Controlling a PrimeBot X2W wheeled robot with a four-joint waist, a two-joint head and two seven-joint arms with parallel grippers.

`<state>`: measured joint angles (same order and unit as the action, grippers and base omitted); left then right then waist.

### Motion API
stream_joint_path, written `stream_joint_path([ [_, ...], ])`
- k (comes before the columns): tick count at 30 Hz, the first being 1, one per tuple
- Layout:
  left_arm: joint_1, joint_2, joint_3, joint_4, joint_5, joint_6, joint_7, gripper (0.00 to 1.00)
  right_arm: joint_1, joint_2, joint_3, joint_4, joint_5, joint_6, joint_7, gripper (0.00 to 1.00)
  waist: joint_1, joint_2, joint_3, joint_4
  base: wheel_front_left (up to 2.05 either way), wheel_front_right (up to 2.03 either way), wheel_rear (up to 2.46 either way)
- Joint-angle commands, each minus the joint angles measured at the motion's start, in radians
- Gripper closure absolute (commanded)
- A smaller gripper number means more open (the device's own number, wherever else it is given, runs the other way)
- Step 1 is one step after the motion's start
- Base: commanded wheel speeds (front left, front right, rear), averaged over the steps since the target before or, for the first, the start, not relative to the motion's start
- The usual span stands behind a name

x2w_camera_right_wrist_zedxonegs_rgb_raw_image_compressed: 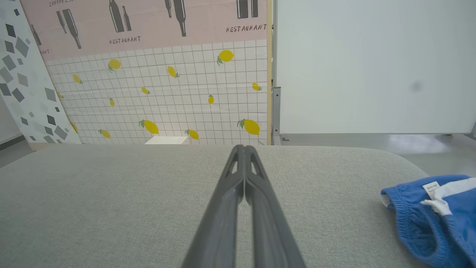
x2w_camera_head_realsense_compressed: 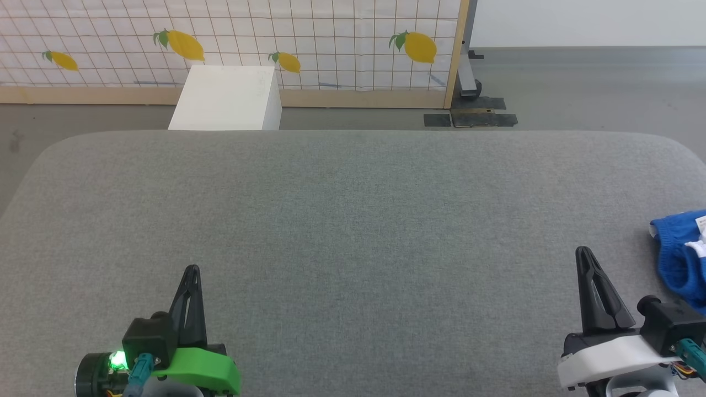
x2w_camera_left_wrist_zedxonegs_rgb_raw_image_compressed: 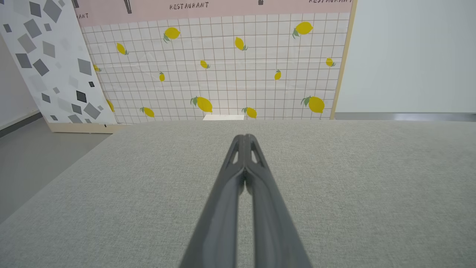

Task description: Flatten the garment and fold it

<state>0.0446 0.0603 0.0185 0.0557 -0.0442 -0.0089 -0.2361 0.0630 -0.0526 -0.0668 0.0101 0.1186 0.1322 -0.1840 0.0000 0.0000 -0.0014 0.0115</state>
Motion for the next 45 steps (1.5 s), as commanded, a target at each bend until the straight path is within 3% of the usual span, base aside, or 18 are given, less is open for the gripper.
stream_joint_path([
  [1, -0.005, -0.001, -0.001, -0.003, 0.004, 0.001, 0.009, 1.0, -0.007, 0.0, 0.003, -0.001, -0.009, 0.0, 0.006, 1.0, 0.0, 0.0, 0.0, 0.0, 0.0, 0.0, 0.0],
  [45, -0.02, -0.005, -0.008, -0.024, 0.02, 0.004, 0.097, 1.0, -0.029, 0.001, 0.028, -0.005, -0.052, -0.001, 0.075, 1.0, 0.0, 0.0, 0.001, -0.005, 0.0, 0.0, 0.0],
])
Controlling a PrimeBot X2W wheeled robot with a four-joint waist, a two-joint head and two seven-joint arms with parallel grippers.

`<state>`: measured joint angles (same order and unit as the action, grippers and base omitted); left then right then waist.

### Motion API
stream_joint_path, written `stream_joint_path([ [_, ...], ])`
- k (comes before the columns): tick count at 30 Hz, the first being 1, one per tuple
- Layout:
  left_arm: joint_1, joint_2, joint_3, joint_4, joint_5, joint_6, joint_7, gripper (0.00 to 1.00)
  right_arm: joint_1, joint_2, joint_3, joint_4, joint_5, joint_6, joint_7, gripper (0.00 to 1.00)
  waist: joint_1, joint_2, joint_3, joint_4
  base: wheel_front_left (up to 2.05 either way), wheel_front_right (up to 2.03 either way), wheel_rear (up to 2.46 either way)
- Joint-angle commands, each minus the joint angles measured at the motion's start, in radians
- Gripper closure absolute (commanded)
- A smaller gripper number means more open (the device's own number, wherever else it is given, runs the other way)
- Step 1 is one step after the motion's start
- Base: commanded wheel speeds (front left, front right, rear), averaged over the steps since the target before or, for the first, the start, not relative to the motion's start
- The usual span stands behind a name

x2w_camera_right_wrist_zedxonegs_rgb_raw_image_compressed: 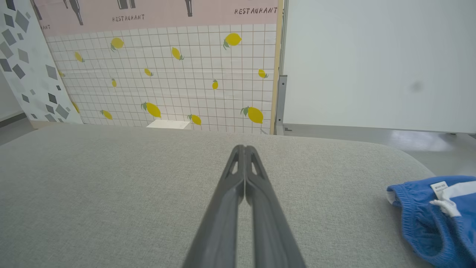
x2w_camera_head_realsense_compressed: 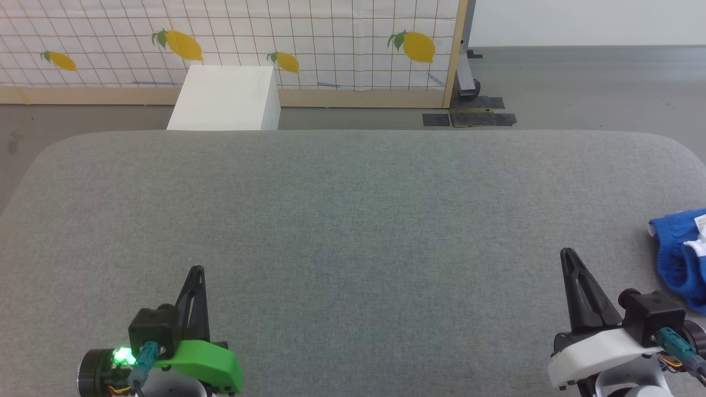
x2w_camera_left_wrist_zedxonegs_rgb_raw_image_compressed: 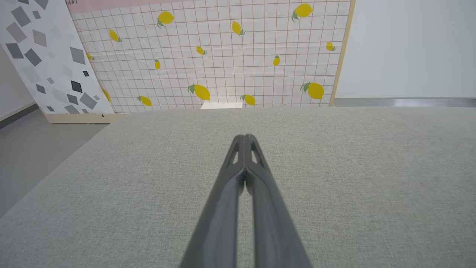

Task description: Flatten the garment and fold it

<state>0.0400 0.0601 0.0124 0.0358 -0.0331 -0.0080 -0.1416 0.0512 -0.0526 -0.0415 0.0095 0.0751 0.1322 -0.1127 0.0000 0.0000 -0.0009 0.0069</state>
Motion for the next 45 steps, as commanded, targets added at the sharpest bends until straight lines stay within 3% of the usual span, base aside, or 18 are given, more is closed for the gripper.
stream_joint_path([
  [1, -0.016, -0.005, -0.002, -0.004, 0.009, 0.003, 0.005, 1.0, -0.018, 0.001, 0.003, -0.004, -0.009, -0.001, 0.006, 1.0, 0.0, 0.0, 0.0, 0.0, 0.0, 0.0, 0.0],
  [45, -0.032, -0.008, -0.009, -0.025, 0.025, 0.006, 0.094, 1.0, -0.04, 0.002, 0.028, -0.008, -0.052, -0.001, 0.076, 1.0, 0.0, 0.0, 0.001, -0.005, 0.0, 0.0, 0.0],
])
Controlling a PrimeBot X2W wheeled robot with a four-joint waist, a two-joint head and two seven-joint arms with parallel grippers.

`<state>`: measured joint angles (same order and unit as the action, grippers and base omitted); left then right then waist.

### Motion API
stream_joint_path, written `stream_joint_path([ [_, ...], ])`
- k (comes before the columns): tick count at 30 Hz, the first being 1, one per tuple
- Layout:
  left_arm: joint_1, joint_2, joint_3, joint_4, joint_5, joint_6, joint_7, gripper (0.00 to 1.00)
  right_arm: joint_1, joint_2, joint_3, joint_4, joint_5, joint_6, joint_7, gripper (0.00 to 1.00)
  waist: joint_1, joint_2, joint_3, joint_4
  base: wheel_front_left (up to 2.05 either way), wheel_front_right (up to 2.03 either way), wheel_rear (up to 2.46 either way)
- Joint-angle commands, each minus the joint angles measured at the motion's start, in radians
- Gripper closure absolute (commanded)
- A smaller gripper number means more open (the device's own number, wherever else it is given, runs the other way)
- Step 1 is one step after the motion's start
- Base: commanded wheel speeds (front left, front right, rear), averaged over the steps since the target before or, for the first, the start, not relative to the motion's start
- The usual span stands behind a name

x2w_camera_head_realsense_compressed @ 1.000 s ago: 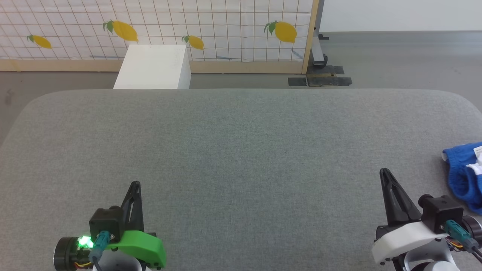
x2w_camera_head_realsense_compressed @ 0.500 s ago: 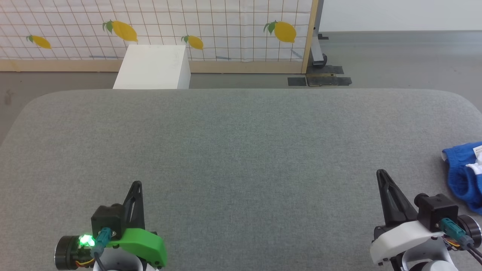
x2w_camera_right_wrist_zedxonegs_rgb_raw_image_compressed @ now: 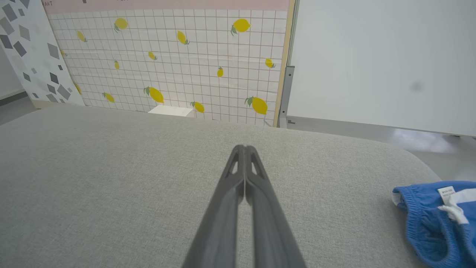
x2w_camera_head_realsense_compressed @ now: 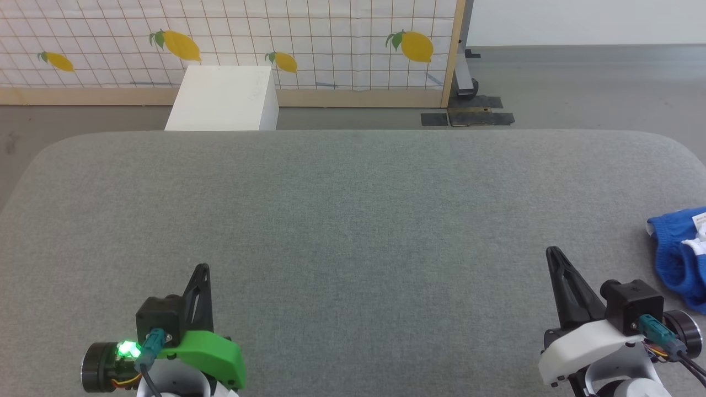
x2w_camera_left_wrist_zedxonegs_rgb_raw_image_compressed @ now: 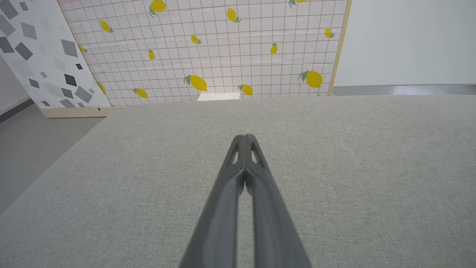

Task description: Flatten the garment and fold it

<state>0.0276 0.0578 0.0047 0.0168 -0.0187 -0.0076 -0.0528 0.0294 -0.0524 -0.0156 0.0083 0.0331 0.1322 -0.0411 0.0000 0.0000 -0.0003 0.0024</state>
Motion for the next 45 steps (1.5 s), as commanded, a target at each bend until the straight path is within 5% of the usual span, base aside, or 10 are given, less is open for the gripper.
stream_joint_path([
  [1, -0.02, -0.006, -0.001, -0.006, 0.011, 0.006, 0.008, 1.0, -0.018, 0.002, 0.003, -0.007, -0.011, -0.001, 0.006, 1.0, 0.0, 0.0, 0.0, 0.0, 0.0, 0.0, 0.0],
  [45, -0.028, -0.008, -0.005, -0.017, 0.019, 0.008, 0.053, 1.0, -0.029, 0.002, 0.016, -0.008, -0.033, -0.002, 0.041, 1.0, 0.0, 0.0, 0.0, -0.002, 0.0, 0.0, 0.0],
])
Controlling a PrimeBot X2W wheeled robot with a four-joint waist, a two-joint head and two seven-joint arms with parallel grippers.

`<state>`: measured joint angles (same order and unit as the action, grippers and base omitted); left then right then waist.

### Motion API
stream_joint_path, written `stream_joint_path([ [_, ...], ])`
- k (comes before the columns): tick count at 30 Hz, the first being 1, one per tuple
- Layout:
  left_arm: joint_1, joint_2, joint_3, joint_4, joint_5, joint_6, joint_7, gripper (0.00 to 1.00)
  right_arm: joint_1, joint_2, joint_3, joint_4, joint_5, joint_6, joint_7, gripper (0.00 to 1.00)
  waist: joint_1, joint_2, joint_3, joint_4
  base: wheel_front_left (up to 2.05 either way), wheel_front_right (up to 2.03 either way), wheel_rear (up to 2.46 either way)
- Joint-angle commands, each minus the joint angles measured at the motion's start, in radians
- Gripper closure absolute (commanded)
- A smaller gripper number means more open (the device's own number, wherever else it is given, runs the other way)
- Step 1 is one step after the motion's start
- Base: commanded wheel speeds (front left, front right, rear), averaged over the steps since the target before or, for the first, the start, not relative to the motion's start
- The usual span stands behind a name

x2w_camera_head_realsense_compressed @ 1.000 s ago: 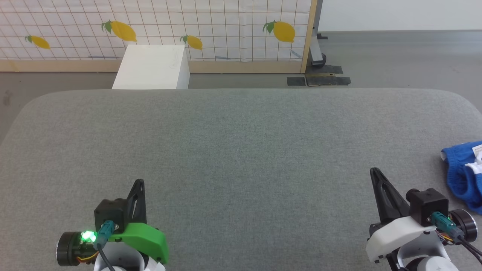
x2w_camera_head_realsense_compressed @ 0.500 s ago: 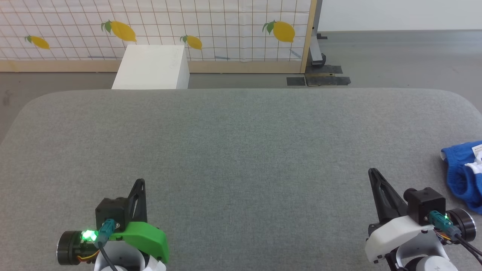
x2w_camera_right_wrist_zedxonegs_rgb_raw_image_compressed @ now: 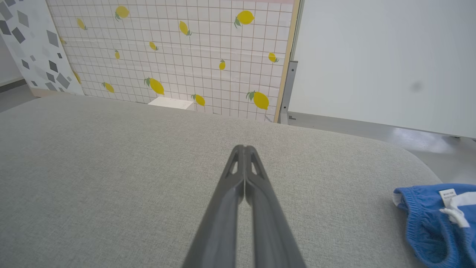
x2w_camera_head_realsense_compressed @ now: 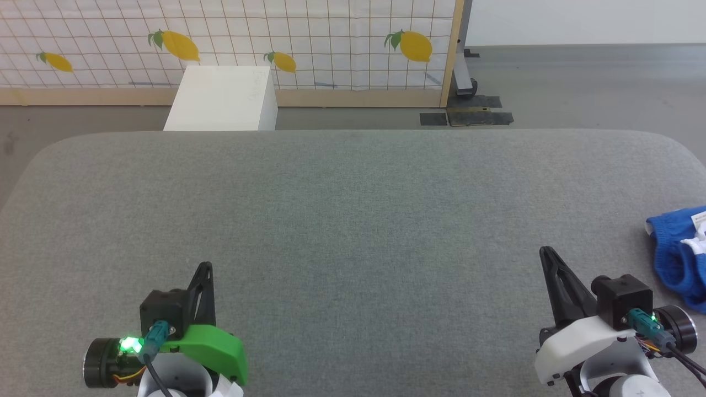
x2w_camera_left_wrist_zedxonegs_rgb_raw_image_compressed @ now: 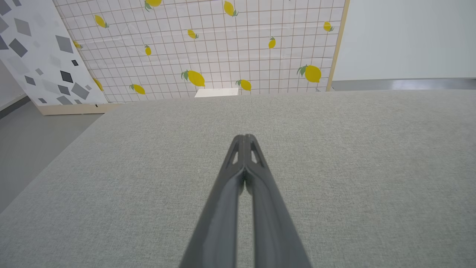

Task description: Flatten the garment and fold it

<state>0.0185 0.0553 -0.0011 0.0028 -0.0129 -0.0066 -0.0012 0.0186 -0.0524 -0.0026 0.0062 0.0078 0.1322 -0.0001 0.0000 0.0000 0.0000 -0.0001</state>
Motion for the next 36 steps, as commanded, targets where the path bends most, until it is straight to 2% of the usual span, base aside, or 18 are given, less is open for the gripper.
stream_joint_path([
  [1, -0.018, -0.005, 0.001, -0.003, 0.013, 0.007, 0.001, 1.0, -0.019, 0.002, 0.003, -0.006, -0.008, -0.002, 0.0, 1.0, 0.0, 0.0, 0.0, 0.0, 0.0, 0.0, 0.0],
  [36, -0.018, -0.005, 0.001, -0.003, 0.013, 0.007, 0.001, 1.0, -0.019, 0.002, 0.003, -0.006, -0.008, -0.002, 0.0, 1.0, 0.0, 0.0, 0.0, 0.0, 0.0, 0.0, 0.0],
])
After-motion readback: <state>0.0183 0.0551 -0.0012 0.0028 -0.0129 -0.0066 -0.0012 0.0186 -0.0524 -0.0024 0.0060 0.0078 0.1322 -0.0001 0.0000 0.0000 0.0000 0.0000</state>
